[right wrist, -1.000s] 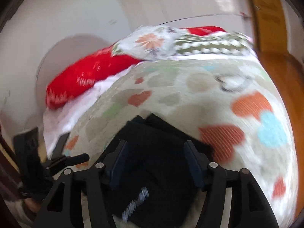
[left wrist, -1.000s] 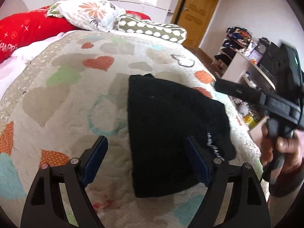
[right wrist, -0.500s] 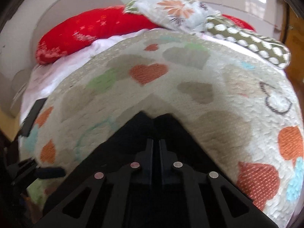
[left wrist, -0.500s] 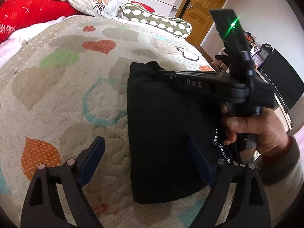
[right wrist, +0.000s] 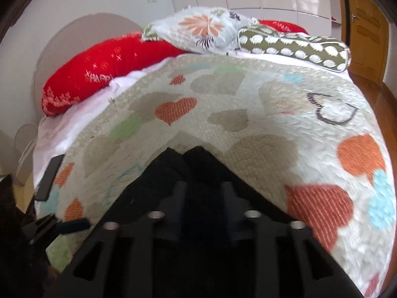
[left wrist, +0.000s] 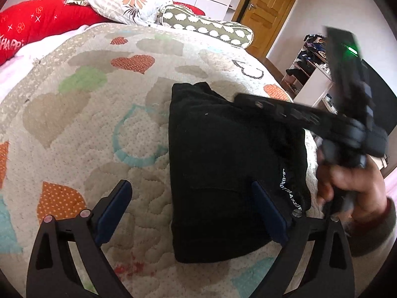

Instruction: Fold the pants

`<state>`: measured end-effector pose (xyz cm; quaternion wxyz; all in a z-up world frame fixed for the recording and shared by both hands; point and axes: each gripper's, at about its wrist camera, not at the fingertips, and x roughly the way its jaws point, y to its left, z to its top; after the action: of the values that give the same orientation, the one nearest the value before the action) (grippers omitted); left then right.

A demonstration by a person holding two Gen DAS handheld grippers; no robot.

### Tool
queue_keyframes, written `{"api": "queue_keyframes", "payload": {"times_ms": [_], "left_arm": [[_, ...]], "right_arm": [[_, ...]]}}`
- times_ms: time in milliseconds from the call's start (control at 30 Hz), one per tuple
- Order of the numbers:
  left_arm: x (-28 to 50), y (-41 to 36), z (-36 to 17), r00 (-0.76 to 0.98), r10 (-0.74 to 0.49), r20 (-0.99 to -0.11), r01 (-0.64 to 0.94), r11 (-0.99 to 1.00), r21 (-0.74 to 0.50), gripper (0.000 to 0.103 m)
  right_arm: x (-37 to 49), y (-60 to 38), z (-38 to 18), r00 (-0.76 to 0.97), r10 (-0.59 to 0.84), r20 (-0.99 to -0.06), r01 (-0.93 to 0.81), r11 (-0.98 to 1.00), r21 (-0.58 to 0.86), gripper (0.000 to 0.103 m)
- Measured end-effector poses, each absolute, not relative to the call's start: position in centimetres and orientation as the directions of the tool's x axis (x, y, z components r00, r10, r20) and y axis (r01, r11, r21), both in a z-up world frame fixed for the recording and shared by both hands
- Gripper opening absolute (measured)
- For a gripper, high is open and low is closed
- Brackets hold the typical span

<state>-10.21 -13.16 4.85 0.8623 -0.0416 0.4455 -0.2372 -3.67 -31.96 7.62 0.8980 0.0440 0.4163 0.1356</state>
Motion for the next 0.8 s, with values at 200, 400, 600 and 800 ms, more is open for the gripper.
{"api": "queue_keyframes", "payload": {"times_ms": [200,400,600,800], "left_arm": [[-11.1,-13.2,6.5,0.531,-0.435,-0.727,0.385,0.888,-0.25,0.097],[-11.7,-13.2,6.1,0.53,-0.425,-0.734,0.386,0.891,-0.237,0.097],[-11.4,-13.7,4.0,0.481,-0.423,-0.768,0.378,0.89,-0.254,0.098],[-12.2,-13.2,6.1,0.512,-0.422,-0.748,0.398,0.888,-0.229,0.098]], "right_arm": [[-7.6,-32.5,8.8,0.634,0.267,-0.726,-0.216,0.962,0.165,0.04],[-8.3,-33.0,7.5,0.644,0.228,-0.73,-0.171,0.973,0.152,0.047],[-6.2,-33.3,5.7,0.667,0.168,-0.726,-0.125,0.986,0.113,0.047],[-9.3,-33.9,8.8,0.678,0.193,-0.709,-0.146,0.981,0.128,0.057]]}}
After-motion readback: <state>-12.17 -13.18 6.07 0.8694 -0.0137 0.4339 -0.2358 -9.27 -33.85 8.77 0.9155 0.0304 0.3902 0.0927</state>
